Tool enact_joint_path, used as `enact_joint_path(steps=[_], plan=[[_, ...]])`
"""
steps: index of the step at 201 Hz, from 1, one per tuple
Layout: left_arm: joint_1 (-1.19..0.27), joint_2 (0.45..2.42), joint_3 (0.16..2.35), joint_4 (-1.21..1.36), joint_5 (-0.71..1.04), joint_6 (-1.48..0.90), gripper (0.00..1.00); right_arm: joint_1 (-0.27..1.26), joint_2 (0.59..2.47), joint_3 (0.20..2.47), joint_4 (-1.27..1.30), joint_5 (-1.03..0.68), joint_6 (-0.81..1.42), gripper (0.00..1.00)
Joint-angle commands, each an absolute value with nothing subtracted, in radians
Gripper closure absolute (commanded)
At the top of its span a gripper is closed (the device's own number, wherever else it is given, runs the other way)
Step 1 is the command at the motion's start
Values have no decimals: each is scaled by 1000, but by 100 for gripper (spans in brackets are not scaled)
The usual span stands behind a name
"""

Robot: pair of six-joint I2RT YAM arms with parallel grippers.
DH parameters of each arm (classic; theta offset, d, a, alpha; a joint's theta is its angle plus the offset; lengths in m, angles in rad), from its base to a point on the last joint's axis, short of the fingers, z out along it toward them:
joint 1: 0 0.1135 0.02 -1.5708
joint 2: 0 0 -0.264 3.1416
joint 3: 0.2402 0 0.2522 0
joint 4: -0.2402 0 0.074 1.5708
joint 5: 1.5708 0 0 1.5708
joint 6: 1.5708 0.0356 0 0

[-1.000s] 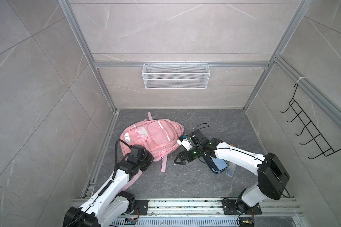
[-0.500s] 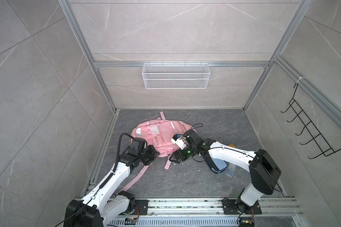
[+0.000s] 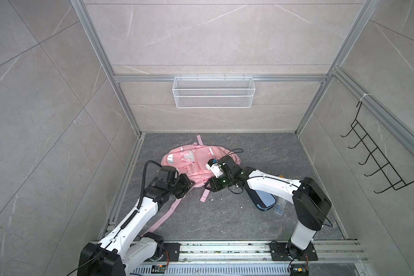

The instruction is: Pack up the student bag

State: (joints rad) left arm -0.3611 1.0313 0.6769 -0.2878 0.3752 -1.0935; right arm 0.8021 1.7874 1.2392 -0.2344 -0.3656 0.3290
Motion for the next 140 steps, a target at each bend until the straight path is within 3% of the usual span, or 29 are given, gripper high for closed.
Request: enact_joint_path(steps=[1,78,120,131,140], plan=[[-373,1012,725,-167,492,-1100,100,802,1821,1291,-180,-325,321,54],[-382,1025,719,-119,484,-1133,100,804,1846,1348,-169,-341,300,50],[-383,1028,706,-87,478,-1160,100,805,1831,1327,-160,-323,296,37],[-385,1031,704,-78,478,-1165,100,805,1829,1322,-154,-322,295,39],[-387,1034,704,-74,479,-1169,100,805,1830,1325,-155,-326,293,47]])
